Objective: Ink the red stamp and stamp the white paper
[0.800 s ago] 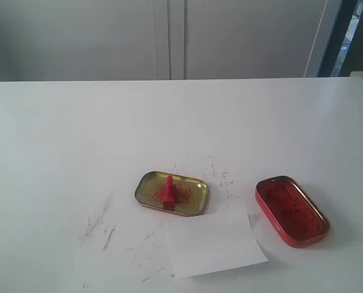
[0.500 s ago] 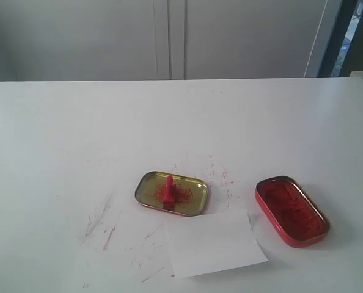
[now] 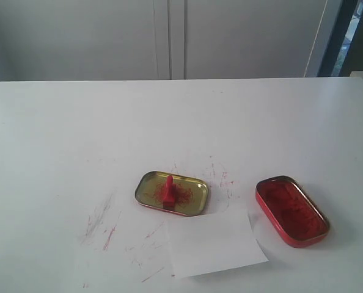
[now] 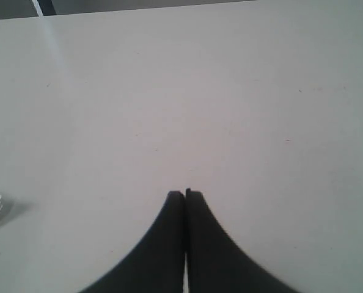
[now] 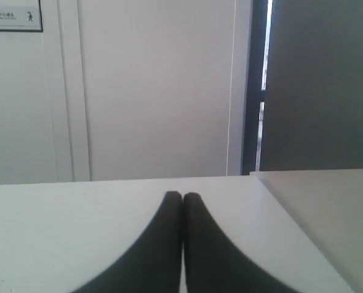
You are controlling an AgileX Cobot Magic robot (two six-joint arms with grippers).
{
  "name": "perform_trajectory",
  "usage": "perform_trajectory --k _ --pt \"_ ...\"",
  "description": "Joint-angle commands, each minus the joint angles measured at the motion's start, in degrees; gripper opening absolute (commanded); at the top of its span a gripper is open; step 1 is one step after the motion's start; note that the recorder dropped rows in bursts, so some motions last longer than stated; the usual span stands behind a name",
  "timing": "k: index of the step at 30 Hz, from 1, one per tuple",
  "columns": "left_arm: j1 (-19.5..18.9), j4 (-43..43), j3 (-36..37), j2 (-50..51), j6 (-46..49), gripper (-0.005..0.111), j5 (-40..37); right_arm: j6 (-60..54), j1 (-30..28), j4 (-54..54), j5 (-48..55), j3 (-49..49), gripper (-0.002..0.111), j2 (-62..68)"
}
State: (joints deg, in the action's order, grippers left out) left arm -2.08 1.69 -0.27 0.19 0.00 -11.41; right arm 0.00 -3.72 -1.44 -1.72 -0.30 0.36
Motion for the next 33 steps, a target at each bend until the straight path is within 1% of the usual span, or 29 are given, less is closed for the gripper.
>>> perform_trajectory --k 1,6,15,18,24,28,33 --pt "-0.1 0.0 0.3 -0.2 0.0 0.0 -0.2 0.0 -0.3 0.1 -3.2 0.3 0.0 -0.4" --pt "-0.1 0.0 0.3 -0.2 0.0 0.0 -0.2 0.0 -0.3 0.1 -5.3 0.3 0.0 -0.4" --pt "-0.1 0.0 0.3 -0.2 0.0 0.0 -0.2 0.0 -0.3 0.0 -5.3 0.3 0.0 -0.4" --pt "-0.1 0.0 0.3 -0.2 0.0 0.0 -0.2 0.0 -0.3 0.0 -2.6 0.2 0.0 -0.4" --pt "-0.1 0.0 0.3 -0.2 0.0 0.0 -0.2 0.0 -0.3 0.0 4.4 -5.2 0.0 -0.2" --pt "-0.1 0.0 0.3 -0.2 0.0 0.0 -0.2 0.0 -0.3 0.1 9.2 -9.8 0.0 3.5" --pt "-0.1 0.0 0.3 -0.2 0.0 0.0 -0.2 0.0 -0.3 0.1 11.4 -14.9 0.0 9.3"
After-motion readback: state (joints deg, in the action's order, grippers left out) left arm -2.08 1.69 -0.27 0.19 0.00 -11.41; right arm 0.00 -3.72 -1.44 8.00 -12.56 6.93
